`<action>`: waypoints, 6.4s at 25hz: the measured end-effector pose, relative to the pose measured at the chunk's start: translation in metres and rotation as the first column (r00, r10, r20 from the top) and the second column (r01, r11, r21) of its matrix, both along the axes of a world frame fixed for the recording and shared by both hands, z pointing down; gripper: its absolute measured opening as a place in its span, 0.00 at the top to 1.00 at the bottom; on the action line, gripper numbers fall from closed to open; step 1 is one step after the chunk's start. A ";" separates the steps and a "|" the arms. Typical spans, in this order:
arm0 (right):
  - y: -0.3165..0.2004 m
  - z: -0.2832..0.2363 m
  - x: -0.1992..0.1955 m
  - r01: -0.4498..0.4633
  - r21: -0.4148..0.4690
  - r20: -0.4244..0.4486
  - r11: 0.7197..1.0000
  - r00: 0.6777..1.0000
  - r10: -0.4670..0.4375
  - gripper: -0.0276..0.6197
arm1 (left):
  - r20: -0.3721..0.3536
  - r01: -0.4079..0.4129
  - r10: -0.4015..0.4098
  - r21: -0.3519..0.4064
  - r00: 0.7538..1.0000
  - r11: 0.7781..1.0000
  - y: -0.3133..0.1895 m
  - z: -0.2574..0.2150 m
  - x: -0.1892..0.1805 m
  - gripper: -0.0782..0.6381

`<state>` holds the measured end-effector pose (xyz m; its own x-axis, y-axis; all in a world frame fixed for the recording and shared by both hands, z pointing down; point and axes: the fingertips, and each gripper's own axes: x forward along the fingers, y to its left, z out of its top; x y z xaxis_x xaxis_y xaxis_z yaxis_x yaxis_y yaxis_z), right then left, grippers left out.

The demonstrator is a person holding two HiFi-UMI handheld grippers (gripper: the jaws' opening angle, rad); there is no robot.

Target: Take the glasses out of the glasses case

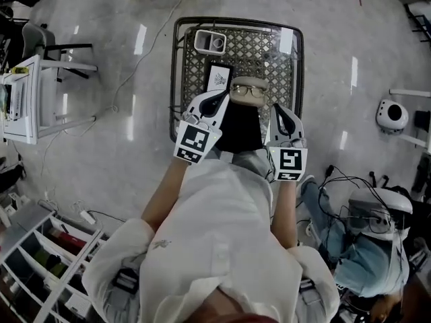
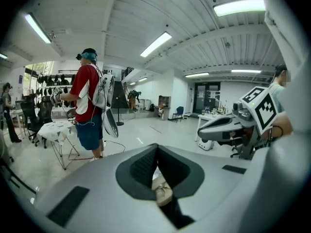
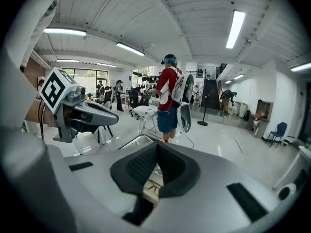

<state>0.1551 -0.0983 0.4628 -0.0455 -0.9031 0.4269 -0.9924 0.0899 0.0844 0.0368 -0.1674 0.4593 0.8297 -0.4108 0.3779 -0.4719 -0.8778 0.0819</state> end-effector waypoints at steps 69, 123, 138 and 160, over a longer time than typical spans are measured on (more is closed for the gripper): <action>-0.074 0.305 -0.010 0.460 -0.556 -0.099 0.692 0.790 -0.605 0.81 | 0.213 0.252 -0.191 -0.313 0.958 0.916 -0.006 0.198 0.042 0.87; -0.063 0.303 -0.021 0.469 -0.580 -0.029 0.666 0.805 -0.593 0.93 | 0.193 0.183 -0.133 -0.272 0.972 0.945 -0.011 0.175 0.038 0.87; -0.064 0.234 -0.017 0.398 -0.455 -0.049 0.797 0.882 -0.469 0.93 | 0.144 0.148 -0.117 -0.234 0.983 0.961 -0.012 0.141 0.033 0.87; -0.075 0.055 -0.004 0.276 -0.134 -0.110 0.952 0.950 -0.291 0.93 | -0.002 0.076 -0.077 -0.125 0.997 0.989 -0.021 0.036 0.036 0.87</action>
